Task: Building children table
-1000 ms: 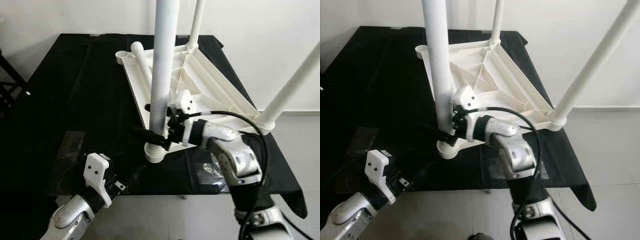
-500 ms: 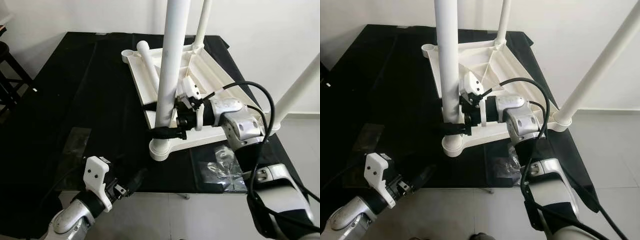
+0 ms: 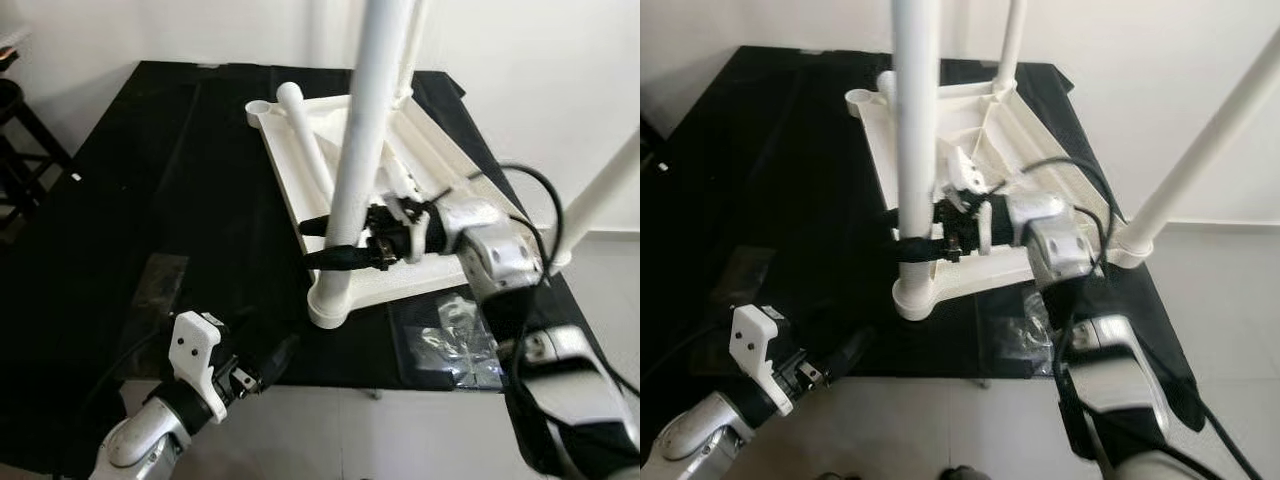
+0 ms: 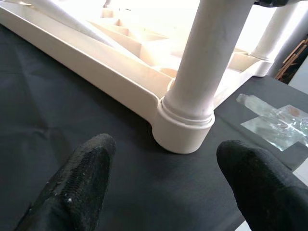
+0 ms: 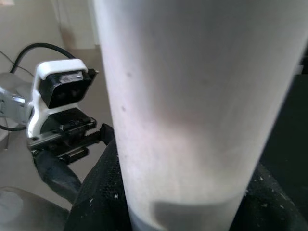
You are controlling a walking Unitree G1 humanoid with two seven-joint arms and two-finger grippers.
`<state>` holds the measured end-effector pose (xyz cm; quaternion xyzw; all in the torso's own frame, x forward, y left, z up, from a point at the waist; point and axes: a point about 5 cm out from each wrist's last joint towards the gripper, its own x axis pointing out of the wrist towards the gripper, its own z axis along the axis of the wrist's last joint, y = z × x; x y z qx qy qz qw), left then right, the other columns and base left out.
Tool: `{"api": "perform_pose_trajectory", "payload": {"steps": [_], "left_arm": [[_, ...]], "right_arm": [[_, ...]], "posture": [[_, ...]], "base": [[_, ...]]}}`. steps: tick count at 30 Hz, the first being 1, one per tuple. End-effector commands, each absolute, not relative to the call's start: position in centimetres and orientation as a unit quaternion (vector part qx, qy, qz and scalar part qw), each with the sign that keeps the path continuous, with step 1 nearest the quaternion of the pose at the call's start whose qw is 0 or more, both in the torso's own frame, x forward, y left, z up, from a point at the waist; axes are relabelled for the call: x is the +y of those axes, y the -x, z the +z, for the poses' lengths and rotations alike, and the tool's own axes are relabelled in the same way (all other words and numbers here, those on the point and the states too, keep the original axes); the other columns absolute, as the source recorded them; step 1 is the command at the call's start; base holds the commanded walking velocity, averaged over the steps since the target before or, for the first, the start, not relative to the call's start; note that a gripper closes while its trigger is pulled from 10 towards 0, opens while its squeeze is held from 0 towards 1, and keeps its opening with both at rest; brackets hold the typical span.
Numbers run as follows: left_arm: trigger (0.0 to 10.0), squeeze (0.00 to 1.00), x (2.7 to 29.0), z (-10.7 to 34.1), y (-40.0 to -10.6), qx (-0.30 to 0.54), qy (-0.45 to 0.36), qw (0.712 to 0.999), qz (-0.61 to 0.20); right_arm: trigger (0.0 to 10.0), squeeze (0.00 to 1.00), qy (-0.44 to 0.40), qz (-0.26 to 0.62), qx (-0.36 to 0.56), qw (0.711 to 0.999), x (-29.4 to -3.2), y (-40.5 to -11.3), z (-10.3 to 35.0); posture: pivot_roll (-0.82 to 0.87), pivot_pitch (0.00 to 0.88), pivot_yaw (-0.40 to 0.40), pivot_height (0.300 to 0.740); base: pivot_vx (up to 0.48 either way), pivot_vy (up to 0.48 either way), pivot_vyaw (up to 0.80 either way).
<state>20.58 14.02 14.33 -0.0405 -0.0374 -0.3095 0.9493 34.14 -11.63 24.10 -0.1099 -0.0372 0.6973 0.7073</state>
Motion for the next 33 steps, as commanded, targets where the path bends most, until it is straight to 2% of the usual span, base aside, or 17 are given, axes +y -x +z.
{"api": "perform_pose_trajectory", "payload": {"steps": [1,2,3,5,6,7,12,16,17,21,22,25,27,30,32,33], "left_arm": [[10.0,0.00,14.0,13.9,-20.5,-0.027,0.046,0.949,-0.311],[10.0,0.00,14.1,13.9,-20.5,-0.027,0.046,0.949,-0.311],[10.0,0.00,14.2,13.9,-20.5,-0.027,0.045,0.949,-0.311],[10.0,0.00,14.2,13.9,-20.5,-0.027,0.045,0.949,-0.311],[10.0,0.00,14.4,14.0,-20.6,-0.028,0.045,0.949,-0.311],[10.0,0.00,14.4,13.9,-20.7,-0.027,0.044,0.949,-0.312],[10.0,0.00,14.7,13.8,-21.1,-0.020,0.039,0.947,-0.319],[10.0,0.00,14.9,13.8,-21.1,-0.018,0.037,0.947,-0.318],[10.0,0.00,15.1,13.8,-21.1,-0.018,0.035,0.949,-0.313],[10.0,0.00,15.3,13.8,-21.1,-0.019,0.032,0.951,-0.307],[10.0,0.00,15.3,13.7,-21.2,-0.019,0.032,0.951,-0.307],[10.0,0.00,15.3,13.8,-21.2,-0.019,0.032,0.951,-0.308],[10.0,0.00,15.2,13.8,-21.3,-0.019,0.032,0.950,-0.310],[10.0,0.00,15.2,13.8,-21.3,-0.019,0.032,0.950,-0.311],[10.0,0.00,15.1,13.9,-21.2,-0.019,0.032,0.949,-0.312],[10.0,0.00,15.1,13.9,-21.2,-0.019,0.032,0.949,-0.312]], "right_arm": [[0.0,0.00,0.116,0.652,-0.007,0.749,-12.3,-33.9,21.9],[0.0,0.00,0.105,0.528,0.012,0.843,-11.4,-34.2,19.9],[0.0,0.00,0.100,0.426,0.027,0.899,-11.1,-34.3,18.6],[0.0,0.00,0.100,0.426,0.027,0.899,-11.1,-34.3,18.6],[0.0,0.00,0.071,0.325,0.062,0.941,-10.7,-32.8,16.3],[0.0,0.00,0.055,0.293,0.074,0.952,-9.4,-31.5,15.3],[0.0,0.00,0.044,0.298,0.056,0.952,-6.9,-31.0,15.7],[0.0,0.00,0.044,0.290,0.048,0.955,-6.3,-31.2,16.3],[10.0,0.00,0.044,0.282,0.048,0.957,-6.2,-31.3,16.5],[10.0,0.02,0.027,0.288,0.042,0.956,-5.9,-31.4,17.3],[10.0,1.00,0.021,0.296,0.032,0.954,-5.8,-31.5,17.9],[10.0,1.00,0.011,0.322,0.016,0.947,-5.6,-31.7,18.7],[10.0,1.00,0.012,0.389,-0.022,0.921,-5.0,-31.8,20.3],[10.0,1.00,0.016,0.418,-0.036,0.908,-4.8,-31.7,20.8],[10.0,1.00,0.035,0.524,-0.053,0.849,-4.9,-31.2,21.6],[10.0,1.00,0.035,0.524,-0.053,0.849,-4.9,-31.2,21.6]], "posture": [[-0.14,0.154,-0.072,0.740],[-0.16,0.155,-0.072,0.740],[-0.16,0.155,-0.072,0.740],[-0.16,0.155,-0.072,0.740],[-0.18,0.159,-0.057,0.740],[-0.19,0.160,-0.026,0.740],[-0.17,0.143,-0.020,0.740],[-0.17,0.137,-0.014,0.740],[-0.16,0.142,-0.014,0.740],[-0.15,0.139,-0.013,0.740],[-0.15,0.138,-0.014,0.740],[-0.15,0.136,-0.015,0.740],[-0.16,0.142,-0.013,0.740],[-0.16,0.142,-0.013,0.740],[-0.14,0.150,-0.015,0.740],[-0.14,0.150,-0.015,0.740]], "base": [[0.000,0.000,0.00],[0.000,0.000,0.00],[0.000,0.000,0.00],[0.000,0.000,0.00],[0.000,0.000,0.00],[0.000,0.000,0.00],[0.000,0.000,0.00],[0.000,0.000,0.00],[0.000,0.000,0.00],[0.000,0.000,0.00],[0.000,0.000,0.00],[0.000,0.000,0.00],[0.000,0.000,0.00],[0.000,0.000,0.00],[0.000,0.000,0.00],[0.000,0.000,0.00]]}}
